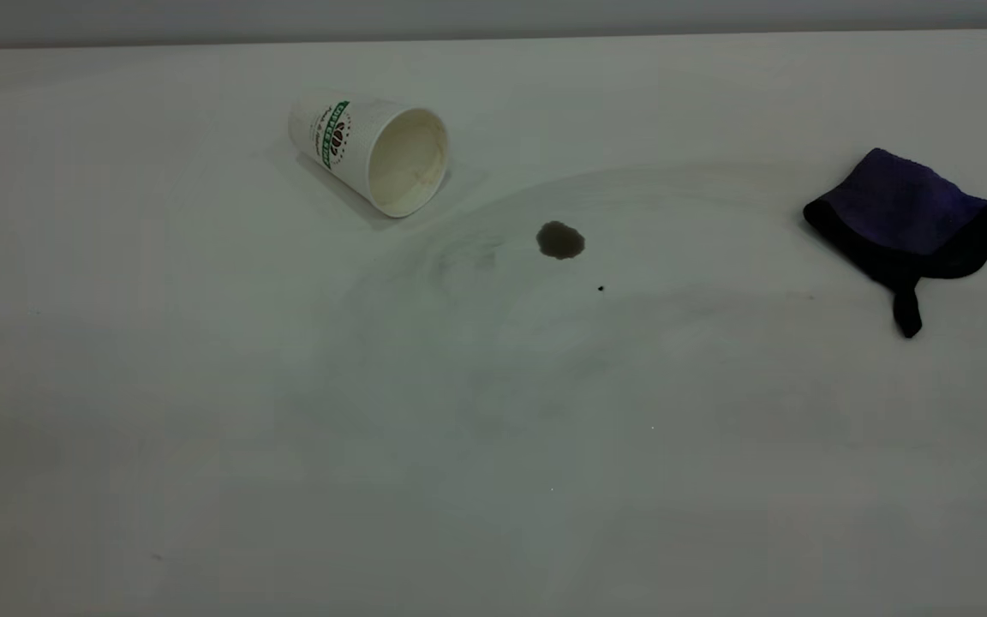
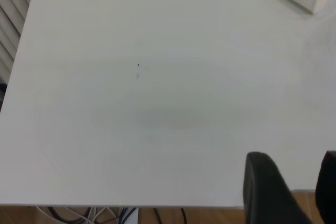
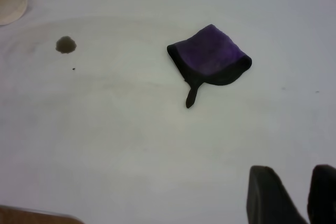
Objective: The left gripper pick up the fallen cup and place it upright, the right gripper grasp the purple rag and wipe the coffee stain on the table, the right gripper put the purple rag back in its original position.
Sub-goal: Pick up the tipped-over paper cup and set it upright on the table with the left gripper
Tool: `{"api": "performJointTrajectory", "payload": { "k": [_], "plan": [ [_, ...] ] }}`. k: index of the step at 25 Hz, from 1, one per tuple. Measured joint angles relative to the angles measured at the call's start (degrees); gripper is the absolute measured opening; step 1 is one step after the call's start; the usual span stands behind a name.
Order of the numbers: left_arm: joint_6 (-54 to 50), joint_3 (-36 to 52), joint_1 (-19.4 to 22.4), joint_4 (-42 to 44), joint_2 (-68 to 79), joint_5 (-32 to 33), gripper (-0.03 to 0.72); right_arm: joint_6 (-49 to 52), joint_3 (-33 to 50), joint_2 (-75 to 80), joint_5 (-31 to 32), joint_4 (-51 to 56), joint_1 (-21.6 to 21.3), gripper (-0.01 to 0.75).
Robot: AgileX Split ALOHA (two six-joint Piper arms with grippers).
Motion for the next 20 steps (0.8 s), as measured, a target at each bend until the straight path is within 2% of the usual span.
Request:
{"api": "performJointTrajectory", "payload": {
  "k": [3,9,11,16,18,20],
  "plan": [
    [-0.34,-2.32,0.00,1.07,6.20,-3.03,0.306,0.00,0.00,0.00,0.00,0.00,0.00,0.227],
    [0.47,-9.61,0.00,3.68,31.03,-11.24,0.331,0.00,0.00,0.00,0.00,0.00,0.00,0.232],
    [1.52,-11.53,0.00,3.69,39.17,-15.84,0.387,0.00,0.00,0.00,0.00,0.00,0.00,0.235],
    [3.39,-15.27,-0.37,3.76,53.49,-25.68,0.656,-0.04,0.00,0.00,0.00,0.00,0.00,0.237],
    [3.50,-16.51,-2.05,4.43,58.98,-29.57,0.699,-0.04,0.00,0.00,0.00,0.00,0.00,0.237],
    [2.84,-18.43,-4.70,5.22,64.32,-32.28,0.704,-0.04,0.00,0.00,0.00,0.00,0.00,0.238]
  ]
}}
